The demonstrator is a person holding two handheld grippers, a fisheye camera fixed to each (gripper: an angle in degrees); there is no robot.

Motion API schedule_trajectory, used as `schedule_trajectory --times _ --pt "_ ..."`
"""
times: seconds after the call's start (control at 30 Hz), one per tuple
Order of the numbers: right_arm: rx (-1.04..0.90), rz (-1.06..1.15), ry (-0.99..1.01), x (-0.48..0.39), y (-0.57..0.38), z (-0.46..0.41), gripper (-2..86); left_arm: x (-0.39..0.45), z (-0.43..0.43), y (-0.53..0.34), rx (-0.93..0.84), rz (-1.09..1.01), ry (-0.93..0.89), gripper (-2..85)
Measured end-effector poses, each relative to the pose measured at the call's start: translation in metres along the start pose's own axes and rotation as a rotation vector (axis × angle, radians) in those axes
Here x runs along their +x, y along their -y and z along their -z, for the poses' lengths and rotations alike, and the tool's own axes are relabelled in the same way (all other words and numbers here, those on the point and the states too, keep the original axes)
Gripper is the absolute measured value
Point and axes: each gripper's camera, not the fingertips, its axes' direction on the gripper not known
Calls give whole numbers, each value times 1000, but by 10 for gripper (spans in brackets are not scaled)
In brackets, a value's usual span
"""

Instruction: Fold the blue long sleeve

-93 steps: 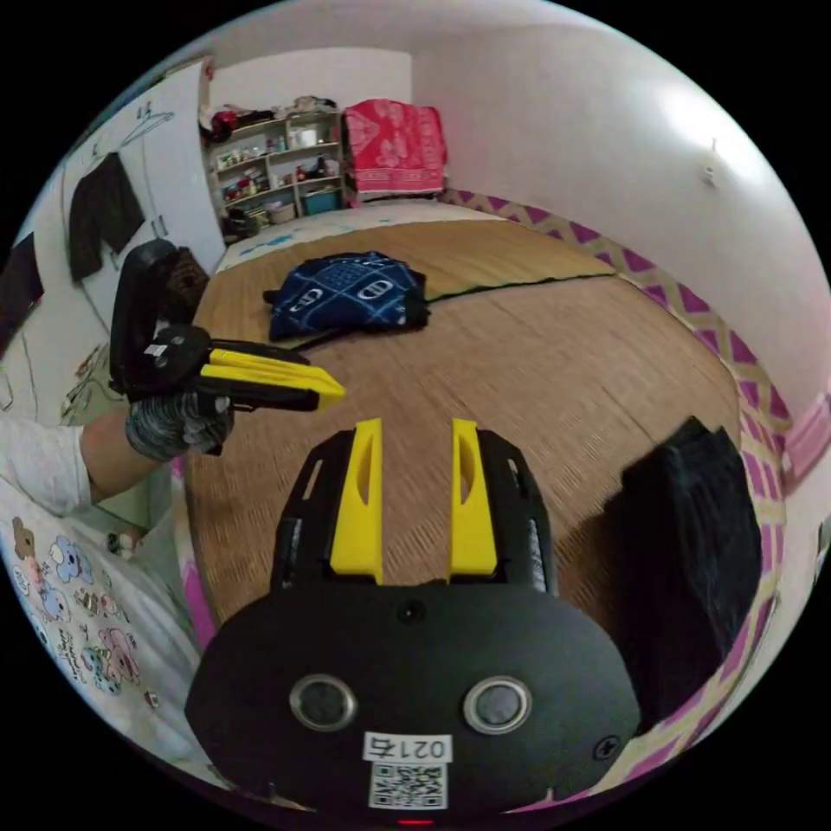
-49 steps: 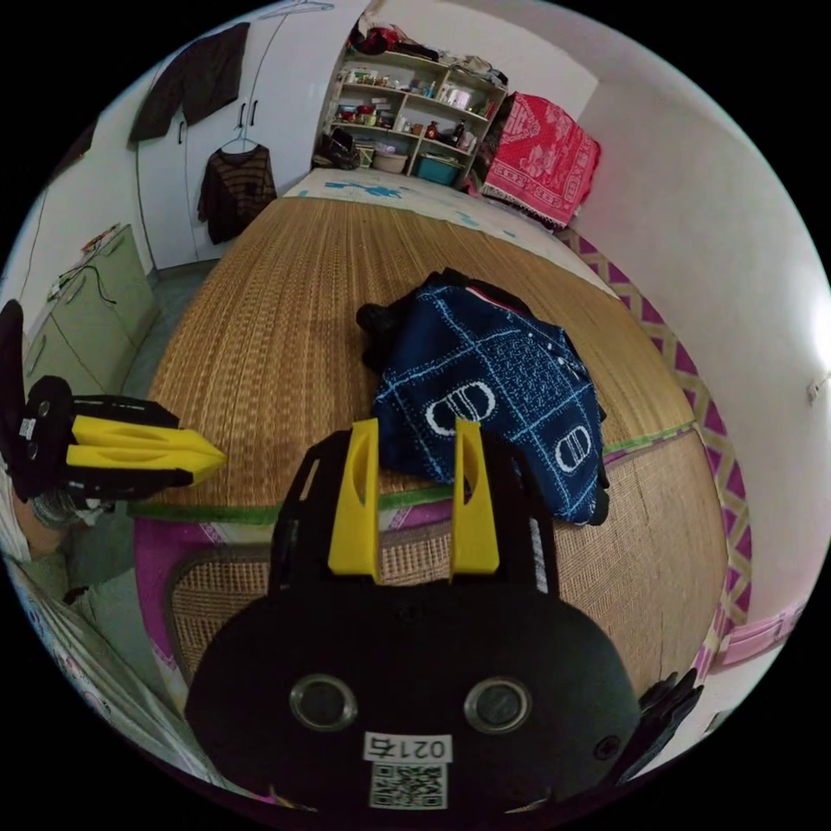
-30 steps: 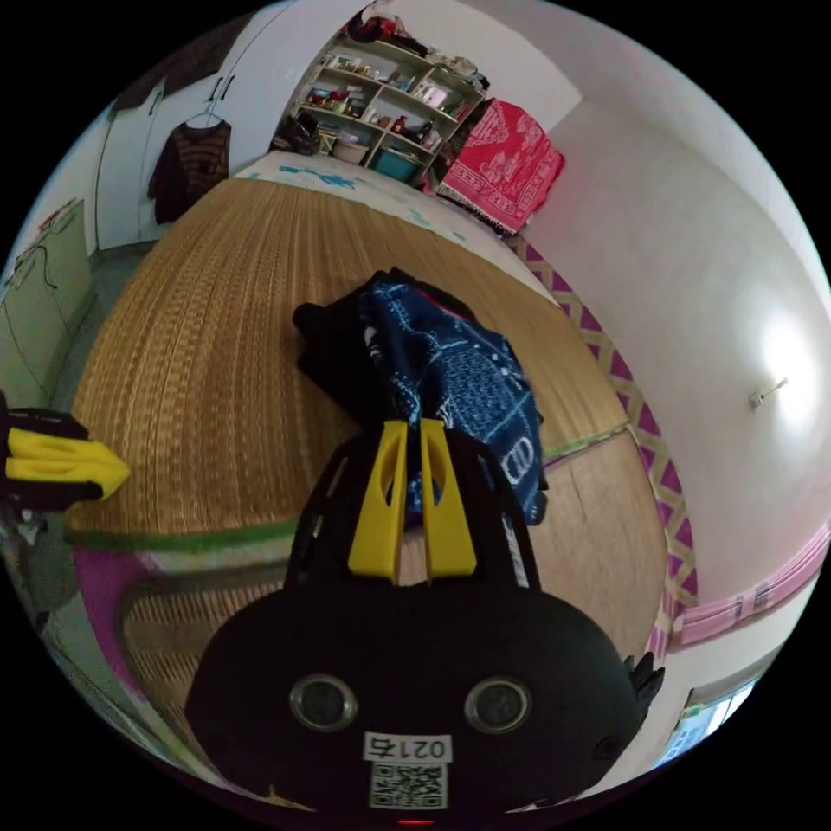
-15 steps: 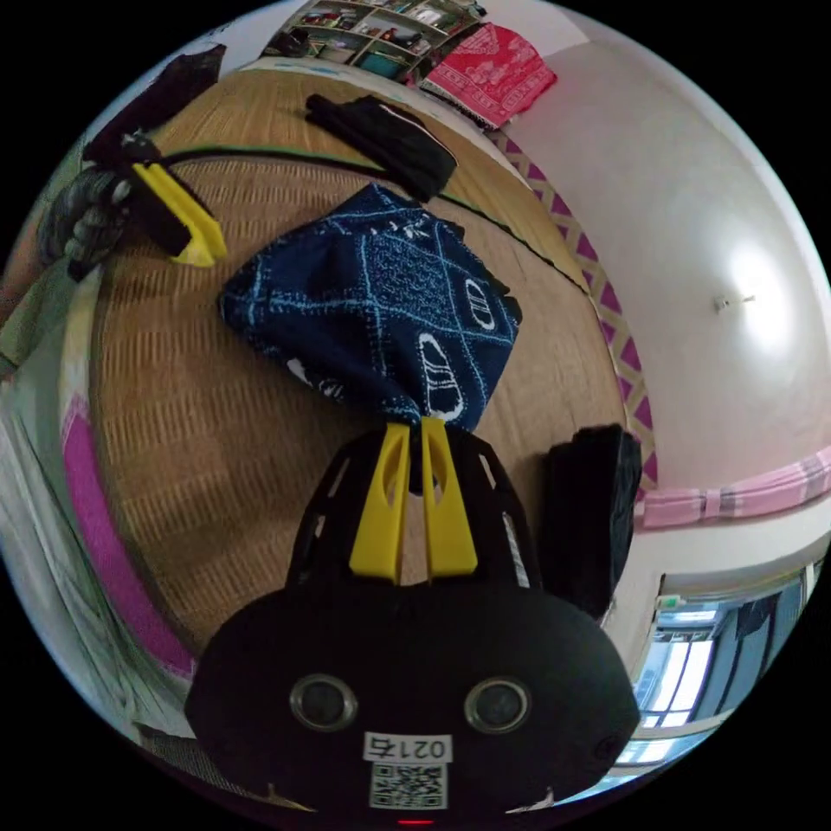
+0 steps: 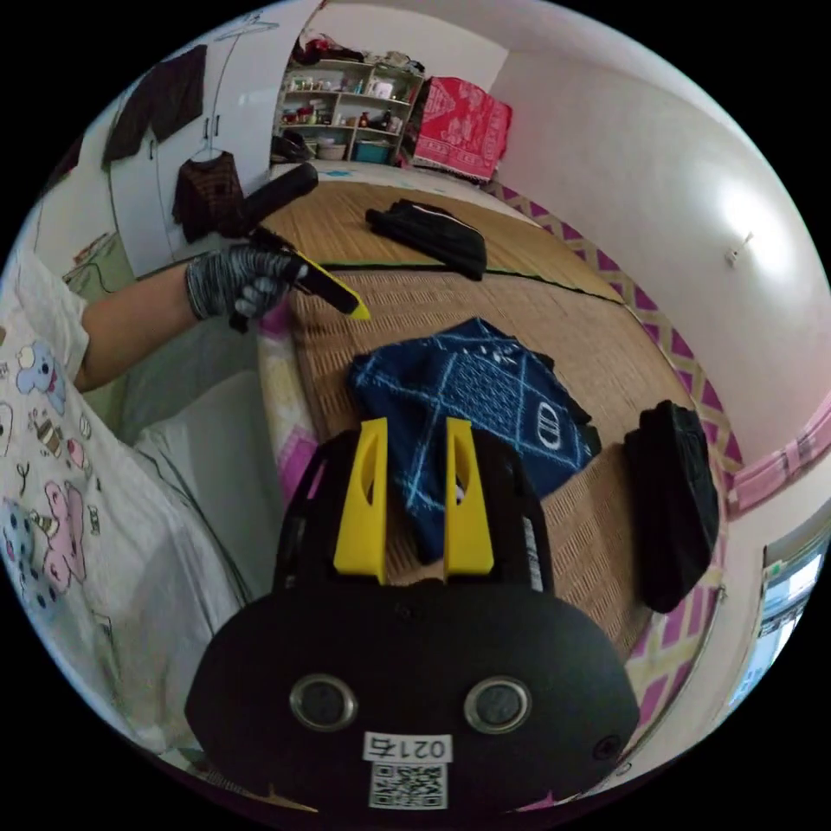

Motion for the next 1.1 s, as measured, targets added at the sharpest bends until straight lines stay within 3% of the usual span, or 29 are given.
schedule_trajectory --times 0.2,0.3,0.33,0.5,0.63,0.77,0.97,1.1 --pt "-3 85 72 1 38 -31 109 14 -14 -11 -3 -5 7 47" --pt "-35 63 116 17 41 -40 62 19 -22 -15 -13 -8 -3 47" --pt "-33 27 117 30 40 -37 19 21 -25 -16 -17 -11 -3 47" --pt "101 -252 290 130 10 14 0 29 -34 -16 -2 -33 14 47" --pt "355 -581 361 249 -80 102 -3 34 -49 -8 3 -40 4 50" --pt "485 -844 214 331 -207 182 -2 39 -66 4 -1 -40 -6 52" --pt "336 -1105 223 367 -364 190 7 48 -94 28 -20 -52 12 53" --pt "198 -1162 259 371 -404 177 33 51 -104 49 -22 -71 29 53"
